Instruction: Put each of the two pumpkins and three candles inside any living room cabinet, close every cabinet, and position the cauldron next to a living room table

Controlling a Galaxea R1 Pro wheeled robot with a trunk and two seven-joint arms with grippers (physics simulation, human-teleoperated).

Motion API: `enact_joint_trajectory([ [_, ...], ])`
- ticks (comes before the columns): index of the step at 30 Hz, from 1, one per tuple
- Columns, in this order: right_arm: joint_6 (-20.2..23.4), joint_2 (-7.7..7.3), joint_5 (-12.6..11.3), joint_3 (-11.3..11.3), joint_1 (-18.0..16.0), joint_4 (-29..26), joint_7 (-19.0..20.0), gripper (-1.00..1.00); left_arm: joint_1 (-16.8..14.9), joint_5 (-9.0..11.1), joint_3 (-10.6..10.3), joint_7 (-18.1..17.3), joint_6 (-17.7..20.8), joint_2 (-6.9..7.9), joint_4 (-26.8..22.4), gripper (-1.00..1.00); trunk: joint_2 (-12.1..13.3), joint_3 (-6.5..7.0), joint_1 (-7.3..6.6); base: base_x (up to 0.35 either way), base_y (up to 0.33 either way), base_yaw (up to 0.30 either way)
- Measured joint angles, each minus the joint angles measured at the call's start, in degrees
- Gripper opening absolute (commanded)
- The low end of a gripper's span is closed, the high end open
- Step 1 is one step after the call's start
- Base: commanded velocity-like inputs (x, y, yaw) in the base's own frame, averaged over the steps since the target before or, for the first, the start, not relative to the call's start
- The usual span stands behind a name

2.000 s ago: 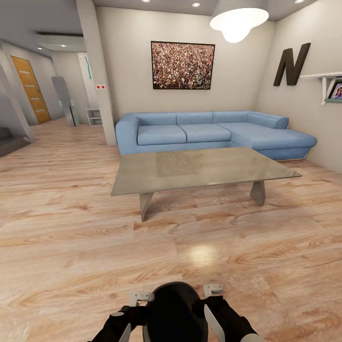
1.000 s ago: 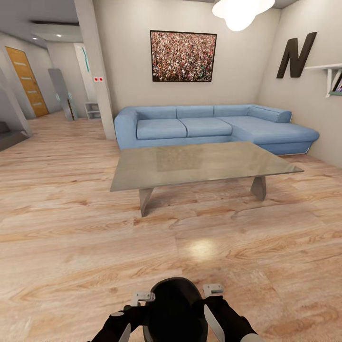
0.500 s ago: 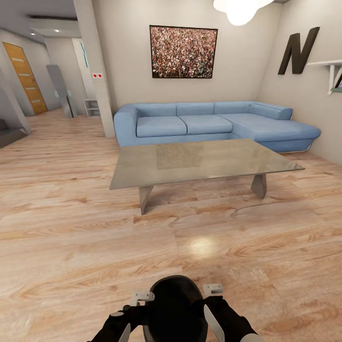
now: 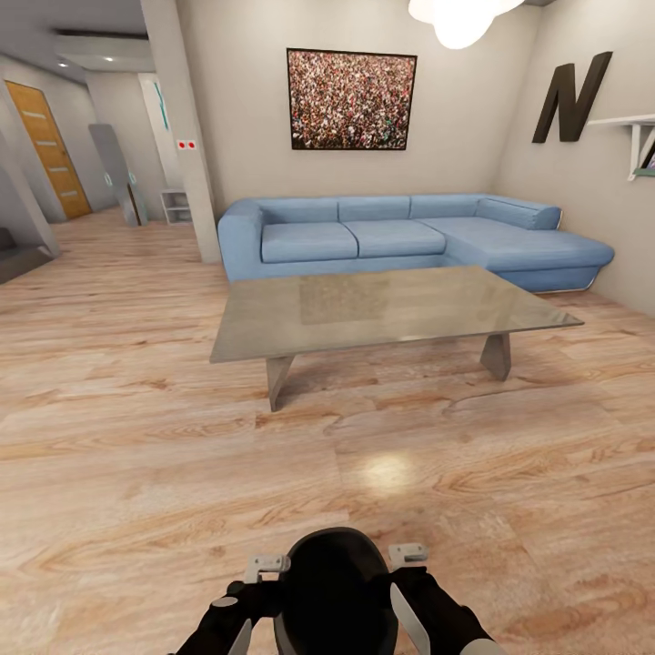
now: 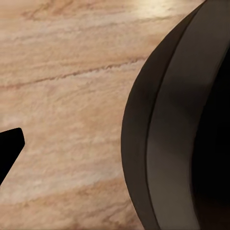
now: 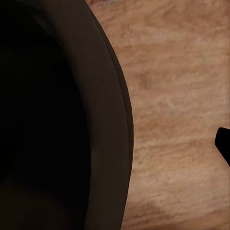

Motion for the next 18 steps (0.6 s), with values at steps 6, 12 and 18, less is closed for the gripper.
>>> enact_joint_trajectory([
  [6, 0.0, 0.0, 0.0, 0.0, 0.0, 0.0, 0.0, 1.0, 0.0, 0.0, 0.0, 0.0, 0.0, 0.0, 0.0, 1.0, 0.0, 0.0, 0.0, 0.0, 0.0, 0.0],
  [12, 0.0, 0.0, 0.0, 0.0, 0.0, 0.0, 0.0, 1.0, 0.0, 0.0, -0.1, 0.0, 0.0, -0.06, 0.0, 1.0, 0.0, 0.0, 0.0, 0.0, 0.0, 0.0],
  [18, 0.0, 0.0, 0.0, 0.0, 0.0, 0.0, 0.0, 1.0, 0.0, 0.0, -0.1, -0.1, 0.0, -0.09, 0.0, 1.0, -0.1, -1.1, 0.13, 0.0, 0.0, 0.0],
])
